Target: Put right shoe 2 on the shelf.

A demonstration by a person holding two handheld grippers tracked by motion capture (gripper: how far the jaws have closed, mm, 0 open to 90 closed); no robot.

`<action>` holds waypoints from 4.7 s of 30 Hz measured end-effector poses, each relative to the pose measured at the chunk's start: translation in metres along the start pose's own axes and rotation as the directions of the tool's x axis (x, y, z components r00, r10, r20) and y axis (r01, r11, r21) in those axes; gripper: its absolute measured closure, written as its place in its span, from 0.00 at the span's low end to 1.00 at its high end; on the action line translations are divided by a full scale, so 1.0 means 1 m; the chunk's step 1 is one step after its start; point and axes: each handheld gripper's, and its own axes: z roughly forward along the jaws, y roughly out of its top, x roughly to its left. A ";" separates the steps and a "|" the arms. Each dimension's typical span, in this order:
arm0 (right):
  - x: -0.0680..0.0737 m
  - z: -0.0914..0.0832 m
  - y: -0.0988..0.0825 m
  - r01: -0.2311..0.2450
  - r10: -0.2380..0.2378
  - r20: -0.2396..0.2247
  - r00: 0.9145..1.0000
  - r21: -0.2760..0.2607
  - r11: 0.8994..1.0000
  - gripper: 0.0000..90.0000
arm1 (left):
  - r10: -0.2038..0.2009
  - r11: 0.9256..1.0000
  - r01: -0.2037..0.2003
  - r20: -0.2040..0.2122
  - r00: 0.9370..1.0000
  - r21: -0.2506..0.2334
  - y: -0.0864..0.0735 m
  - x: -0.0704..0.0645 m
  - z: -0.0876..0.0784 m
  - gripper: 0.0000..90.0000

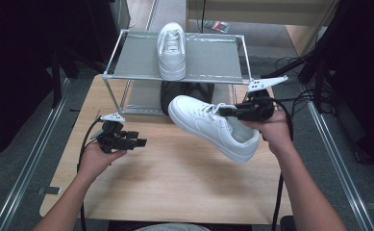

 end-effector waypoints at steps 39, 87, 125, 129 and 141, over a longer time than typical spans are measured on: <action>-0.075 0.026 0.141 -0.373 0.449 0.501 0.740 -0.251 0.893 0.93 | 0.063 0.998 -0.063 0.058 0.996 -0.002 0.001 -0.010 0.002 0.48; -0.075 0.066 0.162 -0.370 0.438 0.447 0.780 -0.236 0.899 0.67 | 0.111 0.992 -0.115 0.075 0.991 0.058 0.006 -0.017 0.013 0.48; -0.013 0.027 0.059 -0.214 0.266 0.305 0.914 -0.193 0.957 0.63 | 0.085 0.993 -0.092 0.088 0.992 0.072 0.016 -0.008 0.024 0.44; -0.008 0.026 0.044 -0.217 0.266 0.292 0.919 -0.190 0.958 0.63 | 0.084 0.993 -0.091 0.085 0.993 0.078 0.016 -0.007 0.024 0.44; 0.013 0.045 -0.008 -0.197 0.229 0.242 0.943 -0.149 0.969 0.59 | 0.080 0.992 -0.088 0.095 0.992 0.089 0.016 -0.007 0.026 0.43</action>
